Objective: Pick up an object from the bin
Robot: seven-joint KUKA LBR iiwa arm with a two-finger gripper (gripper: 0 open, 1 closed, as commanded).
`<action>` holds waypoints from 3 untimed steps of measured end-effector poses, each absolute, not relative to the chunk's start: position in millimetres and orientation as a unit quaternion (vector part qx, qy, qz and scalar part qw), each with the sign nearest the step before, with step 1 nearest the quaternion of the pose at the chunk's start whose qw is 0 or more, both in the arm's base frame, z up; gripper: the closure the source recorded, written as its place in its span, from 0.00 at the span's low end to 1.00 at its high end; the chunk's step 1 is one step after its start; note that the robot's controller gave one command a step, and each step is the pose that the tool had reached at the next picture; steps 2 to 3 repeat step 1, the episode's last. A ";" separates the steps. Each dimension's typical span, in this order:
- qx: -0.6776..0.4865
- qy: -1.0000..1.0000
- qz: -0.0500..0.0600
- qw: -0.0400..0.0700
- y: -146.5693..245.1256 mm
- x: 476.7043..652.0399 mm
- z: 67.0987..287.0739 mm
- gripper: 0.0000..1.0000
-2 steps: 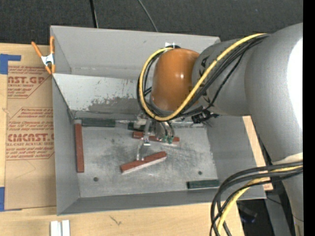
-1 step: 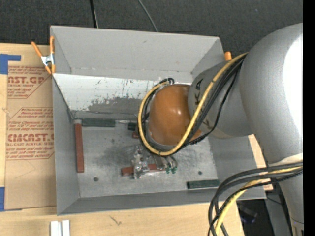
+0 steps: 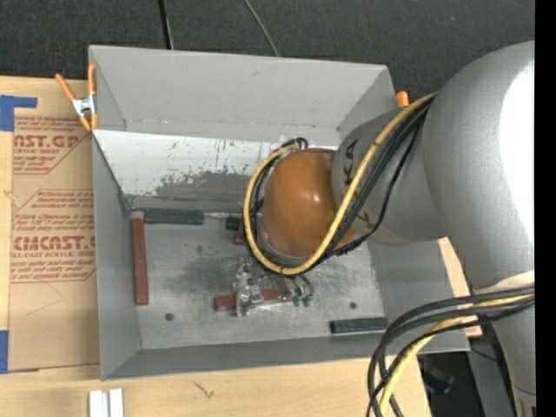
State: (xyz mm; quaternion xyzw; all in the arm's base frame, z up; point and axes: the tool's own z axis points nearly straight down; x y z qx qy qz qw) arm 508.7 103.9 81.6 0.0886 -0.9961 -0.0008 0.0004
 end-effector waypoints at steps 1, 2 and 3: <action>0.116 -0.993 0.000 -0.001 111.8 505.8 211.9 1.00; 0.116 -0.993 0.000 -0.001 111.8 505.8 211.9 1.00; 0.116 -0.993 0.000 -0.001 111.8 505.8 211.9 1.00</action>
Offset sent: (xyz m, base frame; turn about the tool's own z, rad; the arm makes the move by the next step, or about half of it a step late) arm 0.0000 0.0000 0.0000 0.0000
